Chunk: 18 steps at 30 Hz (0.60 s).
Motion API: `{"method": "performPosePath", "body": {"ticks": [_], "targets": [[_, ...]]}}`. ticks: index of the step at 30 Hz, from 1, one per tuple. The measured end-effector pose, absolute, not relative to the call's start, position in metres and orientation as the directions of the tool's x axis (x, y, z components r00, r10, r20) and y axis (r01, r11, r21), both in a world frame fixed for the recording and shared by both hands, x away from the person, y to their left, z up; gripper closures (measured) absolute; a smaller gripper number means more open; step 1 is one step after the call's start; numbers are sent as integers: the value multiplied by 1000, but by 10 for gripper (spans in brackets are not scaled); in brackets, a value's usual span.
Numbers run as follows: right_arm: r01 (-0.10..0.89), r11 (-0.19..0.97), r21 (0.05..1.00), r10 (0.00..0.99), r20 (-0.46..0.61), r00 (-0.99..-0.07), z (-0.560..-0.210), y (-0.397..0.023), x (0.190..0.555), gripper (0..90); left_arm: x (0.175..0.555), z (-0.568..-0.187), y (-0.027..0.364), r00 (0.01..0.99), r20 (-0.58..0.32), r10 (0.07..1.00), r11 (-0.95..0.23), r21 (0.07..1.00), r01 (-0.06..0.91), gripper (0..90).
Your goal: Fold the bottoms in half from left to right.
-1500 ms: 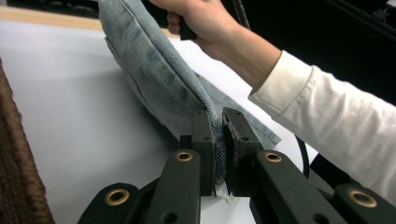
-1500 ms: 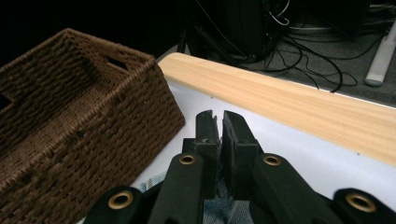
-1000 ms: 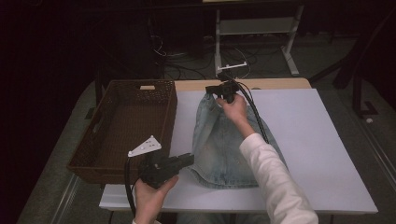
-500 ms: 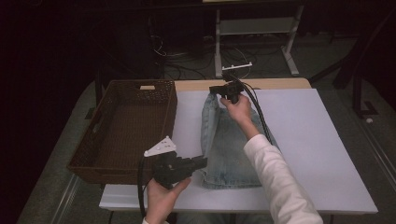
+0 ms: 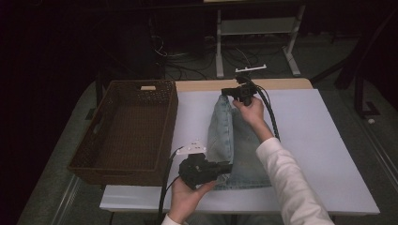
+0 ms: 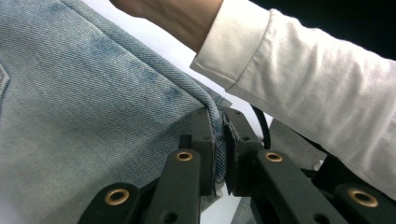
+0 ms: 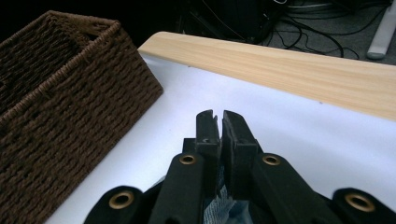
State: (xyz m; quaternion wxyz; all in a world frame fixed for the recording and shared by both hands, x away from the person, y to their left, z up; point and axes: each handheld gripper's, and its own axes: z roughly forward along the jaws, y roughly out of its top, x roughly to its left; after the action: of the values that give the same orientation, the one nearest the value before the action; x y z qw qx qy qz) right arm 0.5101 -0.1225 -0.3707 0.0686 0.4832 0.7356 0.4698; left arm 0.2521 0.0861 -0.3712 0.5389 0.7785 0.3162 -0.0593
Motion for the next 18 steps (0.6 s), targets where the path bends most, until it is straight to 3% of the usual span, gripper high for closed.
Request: {"method": "performPosePath", "body": {"ticks": [18], "targets": [[659,86,747,795,347,-498,-374,-149,510,850,267,-373,53,814,-457,360,-265,786,559,829]]}}
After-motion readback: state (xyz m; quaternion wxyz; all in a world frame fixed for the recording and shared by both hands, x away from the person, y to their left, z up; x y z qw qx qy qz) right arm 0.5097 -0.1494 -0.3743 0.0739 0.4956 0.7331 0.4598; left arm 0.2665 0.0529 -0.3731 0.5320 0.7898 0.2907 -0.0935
